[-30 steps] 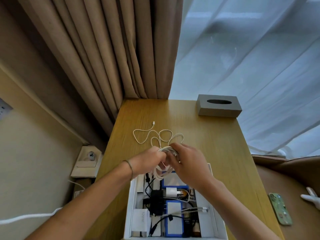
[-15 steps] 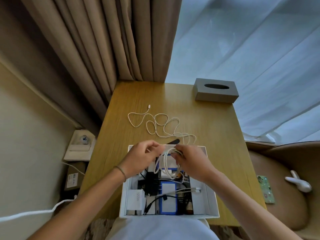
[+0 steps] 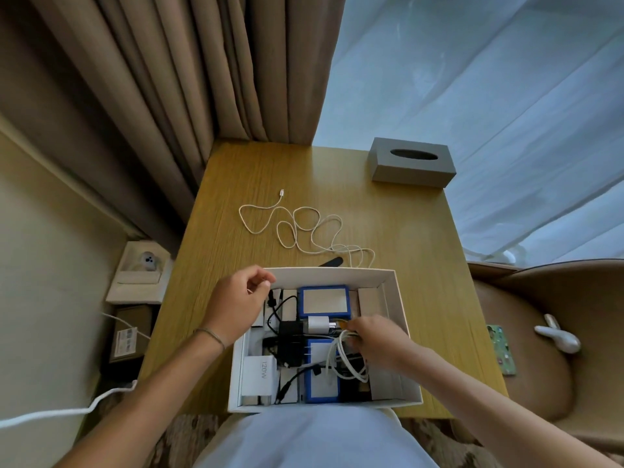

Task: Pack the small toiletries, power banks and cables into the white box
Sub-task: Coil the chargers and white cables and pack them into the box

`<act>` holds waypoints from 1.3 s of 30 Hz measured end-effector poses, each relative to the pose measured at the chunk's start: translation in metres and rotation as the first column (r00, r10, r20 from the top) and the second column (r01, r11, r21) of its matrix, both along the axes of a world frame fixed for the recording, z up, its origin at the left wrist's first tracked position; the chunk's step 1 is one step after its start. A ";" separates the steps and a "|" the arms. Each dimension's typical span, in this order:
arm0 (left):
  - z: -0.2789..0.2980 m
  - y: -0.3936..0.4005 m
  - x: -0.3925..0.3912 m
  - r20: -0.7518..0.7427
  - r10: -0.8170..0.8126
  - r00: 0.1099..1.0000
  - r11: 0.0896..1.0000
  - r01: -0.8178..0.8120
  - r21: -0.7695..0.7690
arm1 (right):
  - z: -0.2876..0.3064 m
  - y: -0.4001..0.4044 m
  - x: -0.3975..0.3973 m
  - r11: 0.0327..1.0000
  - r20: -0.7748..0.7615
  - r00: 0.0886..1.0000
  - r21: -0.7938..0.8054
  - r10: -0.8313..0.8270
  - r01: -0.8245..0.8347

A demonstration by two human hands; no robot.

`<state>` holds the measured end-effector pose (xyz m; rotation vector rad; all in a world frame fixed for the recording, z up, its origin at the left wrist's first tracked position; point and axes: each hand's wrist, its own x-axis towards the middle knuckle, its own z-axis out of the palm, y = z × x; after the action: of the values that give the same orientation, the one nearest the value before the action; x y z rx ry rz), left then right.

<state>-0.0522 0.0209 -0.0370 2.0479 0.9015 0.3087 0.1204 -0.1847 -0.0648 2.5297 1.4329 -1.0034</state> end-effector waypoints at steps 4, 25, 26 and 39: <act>-0.003 0.001 0.002 0.022 0.015 1.000 1.000 -0.014 -0.003 | -0.011 -0.015 -0.007 0.992 0.163 0.983 0.082 0.080 -0.094; 0.034 0.003 0.086 -0.075 -0.186 0.980 0.971 0.195 0.135 | 0.106 0.017 0.054 0.976 -0.113 0.976 -0.090 0.186 -0.196; 0.035 0.003 0.092 -0.088 -0.193 0.977 0.968 0.204 0.144 | 0.107 0.019 0.058 0.985 -0.140 0.978 -0.043 0.157 -0.165; -0.003 0.008 0.182 -0.398 -0.265 0.878 0.933 0.337 0.123 | 0.072 0.064 0.147 0.737 -0.351 0.876 0.483 -0.331 0.472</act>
<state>0.1298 0.0288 -0.0404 2.4369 0.7756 -0.1867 0.2671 -0.1211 0.0077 3.3737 1.4223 -1.1099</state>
